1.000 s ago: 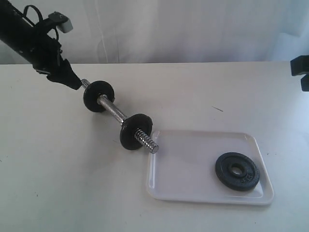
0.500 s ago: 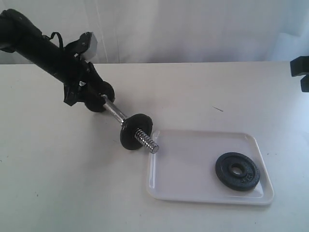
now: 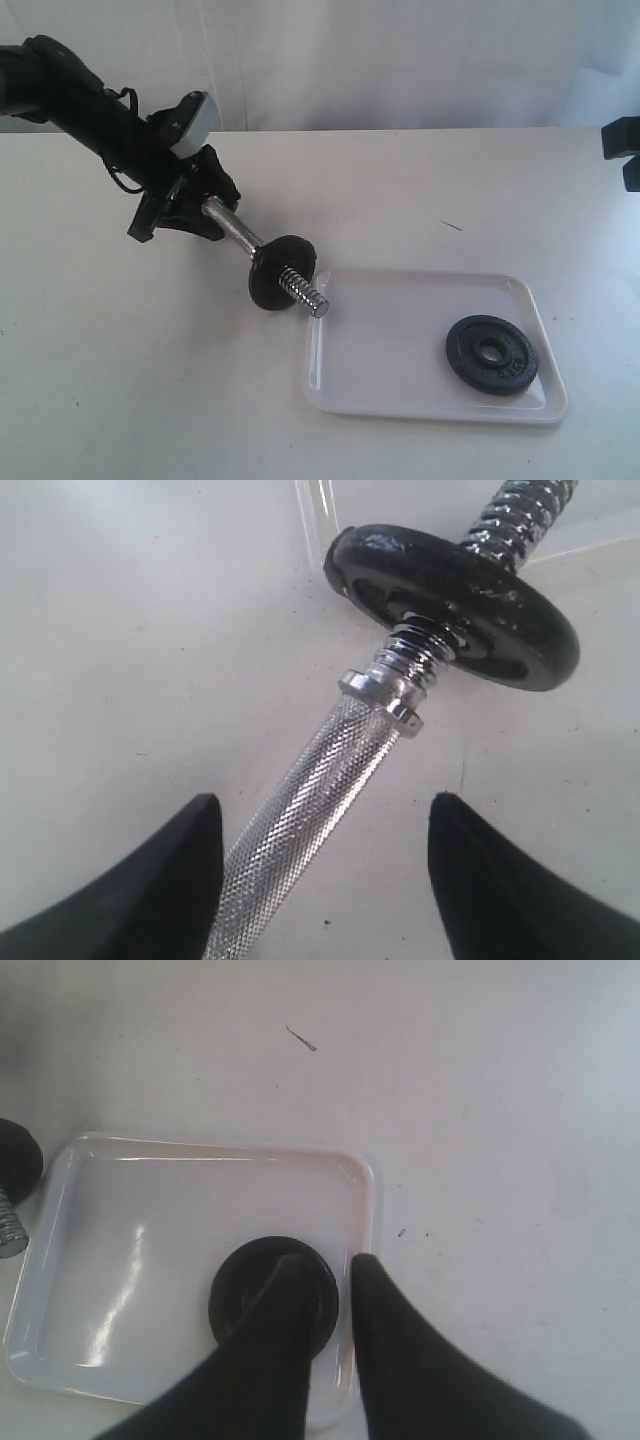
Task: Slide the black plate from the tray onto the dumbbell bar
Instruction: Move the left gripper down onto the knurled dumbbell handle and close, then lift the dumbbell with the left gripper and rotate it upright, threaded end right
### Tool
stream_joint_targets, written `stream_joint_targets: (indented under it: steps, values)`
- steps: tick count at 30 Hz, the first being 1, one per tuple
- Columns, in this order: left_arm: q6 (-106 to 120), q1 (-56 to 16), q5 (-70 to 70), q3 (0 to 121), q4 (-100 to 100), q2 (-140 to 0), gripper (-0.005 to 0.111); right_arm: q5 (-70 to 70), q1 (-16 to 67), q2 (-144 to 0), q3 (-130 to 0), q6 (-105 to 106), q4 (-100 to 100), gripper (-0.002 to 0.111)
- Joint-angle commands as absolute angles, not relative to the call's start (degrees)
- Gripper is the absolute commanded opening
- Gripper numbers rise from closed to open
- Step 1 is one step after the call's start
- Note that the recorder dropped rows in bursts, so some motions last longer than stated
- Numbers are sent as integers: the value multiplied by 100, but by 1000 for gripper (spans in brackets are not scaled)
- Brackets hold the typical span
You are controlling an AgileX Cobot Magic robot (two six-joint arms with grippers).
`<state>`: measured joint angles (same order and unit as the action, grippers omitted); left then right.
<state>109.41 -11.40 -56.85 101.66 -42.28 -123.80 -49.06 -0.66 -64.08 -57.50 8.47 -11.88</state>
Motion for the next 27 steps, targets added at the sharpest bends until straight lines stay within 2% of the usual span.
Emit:
stream_joint_targets:
  steps: [1, 5, 19, 22, 25, 27]
  values:
    - [11557, -1231, -5340, 9904, -4274, -12351, 66, -4885, -106, -6403, -5785, 921, -1183, 15]
    - [12087, -1339, -4902, 9626, -4398, -12351, 70, -4875, -106, -6403, -5785, 921, -1183, 15]
    - [12099, -1911, -4007, 9471, -3676, -12755, 69, -4875, -106, -6403, -5785, 921, -1183, 15]
    - [12099, -1943, -4007, 9471, -3676, -12755, 61, -4865, -106, -6403, -5785, 921, -1183, 15]
    - [12099, -1943, -4007, 9471, -3676, -12755, 48, -4865, -106, -6403, -5785, 921, -1183, 15]
    - [12099, -1943, -3998, 9471, -3676, -12755, 47, -4865, -106, -6403, -5785, 921, -1183, 15]
